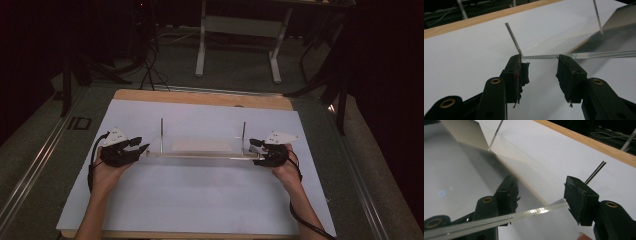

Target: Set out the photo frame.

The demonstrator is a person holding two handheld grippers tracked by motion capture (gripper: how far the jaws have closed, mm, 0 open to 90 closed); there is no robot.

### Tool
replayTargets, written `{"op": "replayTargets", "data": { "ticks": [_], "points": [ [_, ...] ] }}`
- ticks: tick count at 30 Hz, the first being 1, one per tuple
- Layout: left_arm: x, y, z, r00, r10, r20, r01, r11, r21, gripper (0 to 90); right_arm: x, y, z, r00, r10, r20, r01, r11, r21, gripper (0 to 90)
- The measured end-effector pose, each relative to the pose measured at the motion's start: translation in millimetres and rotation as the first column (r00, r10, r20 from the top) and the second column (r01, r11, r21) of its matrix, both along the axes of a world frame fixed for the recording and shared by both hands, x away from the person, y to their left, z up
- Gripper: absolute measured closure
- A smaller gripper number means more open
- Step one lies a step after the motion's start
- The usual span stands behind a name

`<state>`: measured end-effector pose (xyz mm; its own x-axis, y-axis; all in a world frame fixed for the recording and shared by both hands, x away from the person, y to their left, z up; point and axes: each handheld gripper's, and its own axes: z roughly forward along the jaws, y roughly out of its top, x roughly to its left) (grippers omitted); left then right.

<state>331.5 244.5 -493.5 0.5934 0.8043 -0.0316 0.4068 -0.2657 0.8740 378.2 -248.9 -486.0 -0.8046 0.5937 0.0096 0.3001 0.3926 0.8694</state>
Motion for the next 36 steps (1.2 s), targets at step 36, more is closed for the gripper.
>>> {"op": "replayTargets", "data": {
  "ticks": [36],
  "points": [
    [28.0,-18.3,2.4,0.9944,-0.041,0.097,0.055,0.9881,-0.144,55.8,25.9,-8.0,9.6,0.999,-0.017,-0.04,0.024,0.983,0.18,45.0]
  ]
}}
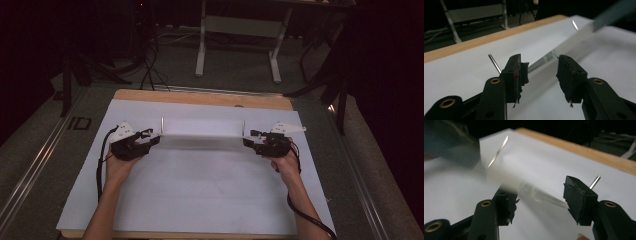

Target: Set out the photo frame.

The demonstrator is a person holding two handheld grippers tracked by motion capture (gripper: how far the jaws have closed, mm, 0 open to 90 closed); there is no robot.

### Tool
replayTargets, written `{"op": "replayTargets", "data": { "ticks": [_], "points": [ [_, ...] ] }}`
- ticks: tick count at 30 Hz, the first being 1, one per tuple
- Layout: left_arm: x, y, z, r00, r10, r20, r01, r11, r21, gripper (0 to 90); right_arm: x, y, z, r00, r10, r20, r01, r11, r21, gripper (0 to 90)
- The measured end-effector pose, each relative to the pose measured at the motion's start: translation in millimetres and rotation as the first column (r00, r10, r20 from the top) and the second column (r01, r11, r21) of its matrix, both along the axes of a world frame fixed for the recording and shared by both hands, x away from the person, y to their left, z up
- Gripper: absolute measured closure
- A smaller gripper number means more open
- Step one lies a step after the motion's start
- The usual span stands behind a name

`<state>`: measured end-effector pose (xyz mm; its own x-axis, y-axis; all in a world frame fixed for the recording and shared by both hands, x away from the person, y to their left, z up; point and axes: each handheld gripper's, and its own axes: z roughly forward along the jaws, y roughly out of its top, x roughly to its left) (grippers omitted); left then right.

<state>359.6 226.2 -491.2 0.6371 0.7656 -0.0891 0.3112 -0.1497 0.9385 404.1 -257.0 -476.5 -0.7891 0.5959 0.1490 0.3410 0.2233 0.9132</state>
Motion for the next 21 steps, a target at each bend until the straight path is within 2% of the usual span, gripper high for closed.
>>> {"op": "replayTargets", "data": {
  "ticks": [2,3,5,7,8,12,14,16,17,18,19,20,21],
  "points": [
    [10.0,-2.5,-2.7,0.9998,0.014,-0.016,-0.014,0.9998,0.014,55.7,6.7,2.0,-3.7,0.9995,-0.027,0.013,0.027,1.0,-0.004,46.3],
    [10.0,-2.5,-2.7,0.9998,0.014,-0.016,-0.014,0.9998,0.014,54.8,9.6,4.7,-6.1,0.999,-0.042,0.017,0.043,0.999,-0.016,46.4],
    [22.6,-13.2,-3.3,0.9996,0.017,-0.021,-0.016,0.998,0.06,51.7,13.6,10.4,-9.6,0.9968,-0.072,0.036,0.073,0.996,-0.043,46.6],
    [28.1,-22.9,0.5,0.9993,0.036,-0.004,-0.035,0.9916,0.125,49.4,15.4,15.2,-10.2,0.9934,-0.099,0.058,0.103,0.992,-0.069,47.7],
    [31.1,-25.3,3.3,0.9989,0.046,-0.007,-0.045,0.9886,0.143,49.0,16.1,16.8,-9.3,0.9914,-0.11,0.07,0.116,0.99,-0.075,48.3],
    [39.7,-28.3,11.3,0.9964,0.074,-0.042,-0.066,0.9859,0.154,49.4,20.2,21.3,-4.6,0.9825,-0.166,0.085,0.172,0.982,-0.078,49.4],
    [39.2,-26.6,14.5,0.9959,0.067,-0.062,-0.058,0.9901,0.128,50.0,19.6,19.4,-2.1,0.9821,-0.174,0.072,0.178,0.983,-0.046,50.5],
    [36.3,-21.2,15.5,0.9946,0.043,-0.094,-0.04,0.9986,0.036,52.4,15.4,16.0,0.8,0.9807,-0.184,0.066,0.186,0.982,-0.03,54.6],
    [34.4,-16.8,14.8,0.9937,0.03,-0.108,-0.035,0.9986,-0.04,54.9,12.6,13.5,1.3,0.9805,-0.187,0.059,0.189,0.982,-0.019,57.5],
    [31.3,-14.5,14.1,0.9936,0.026,-0.11,-0.035,0.9961,-0.081,58.5,10.7,10.9,0.7,0.9809,-0.192,0.031,0.192,0.981,0.0,58.7],
    [26.5,-16.3,13.7,0.9948,0.031,-0.097,-0.038,0.9963,-0.077,59.2,8.8,7.2,-0.2,0.9811,-0.194,0.003,0.193,0.98,0.057,59.4],
    [21.4,-18.4,12.2,0.9954,0.034,-0.09,-0.041,0.9963,-0.076,59.1,6.1,5.4,0.5,0.9818,-0.19,0.002,0.189,0.979,0.076,58.9],
    [16.4,-18.8,10.5,0.9961,0.034,-0.082,-0.04,0.9964,-0.074,59.1,2.4,6.0,0.4,0.9799,-0.199,0.016,0.198,0.978,0.059,57.7]
  ]
}}
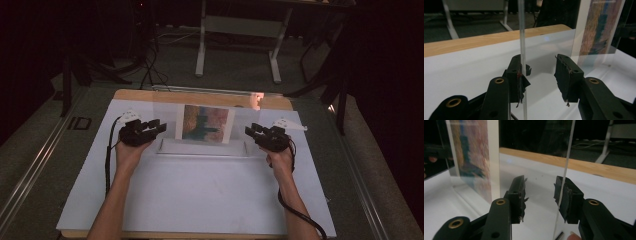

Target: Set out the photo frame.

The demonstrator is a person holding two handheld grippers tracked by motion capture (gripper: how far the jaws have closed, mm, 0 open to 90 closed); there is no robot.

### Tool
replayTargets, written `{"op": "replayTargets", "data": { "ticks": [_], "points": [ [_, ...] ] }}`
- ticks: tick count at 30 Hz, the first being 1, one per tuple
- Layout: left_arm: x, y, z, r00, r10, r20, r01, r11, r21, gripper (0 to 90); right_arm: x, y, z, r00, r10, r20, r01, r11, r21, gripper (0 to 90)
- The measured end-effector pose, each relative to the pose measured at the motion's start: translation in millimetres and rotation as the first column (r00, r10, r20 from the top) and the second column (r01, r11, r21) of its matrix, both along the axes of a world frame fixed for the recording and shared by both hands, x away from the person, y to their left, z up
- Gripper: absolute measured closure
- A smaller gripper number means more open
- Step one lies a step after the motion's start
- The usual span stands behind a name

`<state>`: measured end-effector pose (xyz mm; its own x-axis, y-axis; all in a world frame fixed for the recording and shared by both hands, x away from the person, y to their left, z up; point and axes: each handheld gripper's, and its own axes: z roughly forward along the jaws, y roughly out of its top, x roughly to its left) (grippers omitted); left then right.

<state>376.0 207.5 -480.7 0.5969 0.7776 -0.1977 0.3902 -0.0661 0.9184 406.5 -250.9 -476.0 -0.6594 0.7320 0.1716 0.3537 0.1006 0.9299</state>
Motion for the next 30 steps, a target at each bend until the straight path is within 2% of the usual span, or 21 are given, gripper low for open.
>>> {"op": "replayTargets", "data": {
  "ticks": [2,6,8,13,14,15,17,20,22,23,26,29,30],
  "points": [
    [-7.0,1.5,-3.2,1.0,-0.007,-0.004,0.007,0.9999,-0.013,58.7,-7.4,0.2,-0.7,1.0,0.008,0.001,-0.008,1.0,-0.014,57.8],
    [-12.1,4.5,-4.9,0.9996,-0.027,-0.011,0.027,0.9996,-0.009,57.8,-23.1,1.6,-0.5,0.9995,0.022,0.023,-0.021,0.998,-0.067,58.8],
    [-13.2,4.6,-5.1,0.9995,-0.03,-0.003,0.03,0.9995,-0.001,57.3,-29.4,0.9,-0.7,0.9994,0.027,0.023,-0.025,0.997,-0.079,59.7],
    [-13.9,2.9,-4.4,1.0,-0.006,-0.001,0.006,0.9999,0.01,55.0,-31.8,2.0,0.2,0.9992,0.026,0.029,-0.023,0.994,-0.11,59.3],
    [-15.0,3.3,-3.8,1.0,-0.006,-0.005,0.006,0.9998,0.02,53.5,-31.4,1.7,0.5,0.9991,0.031,0.03,-0.028,0.993,-0.115,58.0],
    [-16.3,5.0,-3.0,0.9999,-0.013,-0.005,0.013,0.9998,0.018,50.1,-31.2,0.5,0.5,0.9989,0.037,0.028,-0.034,0.993,-0.116,52.9],
    [-21.4,11.1,-0.6,0.9999,-0.012,0.003,0.012,0.9999,0.008,46.5,-31.2,-6.2,0.0,0.9988,0.037,0.031,-0.033,0.993,-0.109,49.4],
    [-31.2,23.3,0.4,0.9999,0.009,0.008,-0.009,0.9997,-0.023,42.3,-33.1,-21.7,0.5,0.9988,0.04,0.028,-0.038,0.997,-0.064,44.7],
    [-37.6,32.8,-1.9,0.9994,0.033,0.001,-0.033,0.9987,-0.039,41.4,-35.5,-31.2,1.6,0.9992,0.026,0.029,-0.024,0.998,-0.052,42.9],
    [-40.7,37.4,-4.0,0.9987,0.051,-0.005,-0.051,0.998,-0.036,41.1,-36.4,-35.4,1.6,0.9995,0.012,0.028,-0.011,0.999,-0.051,42.8],
    [-45.1,48.9,-10.8,0.9923,0.11,-0.057,-0.11,0.9939,0.007,41.1,-35.8,-46.7,-1.9,0.9995,-0.03,-0.008,0.029,0.998,-0.06,41.5],
    [-48.2,58.2,-16.7,0.9859,0.148,-0.079,-0.147,0.9891,0.011,41.1,-30.9,-52.2,-7.1,0.9966,-0.068,-0.047,0.063,0.994,-0.089,39.5],
    [-48.2,58.2,-16.7,0.9859,0.148,-0.079,-0.147,0.9891,0.011,41.0,-29.1,-52.8,-8.3,0.9955,-0.075,-0.058,0.069,0.992,-0.103,38.0]
  ]
}}
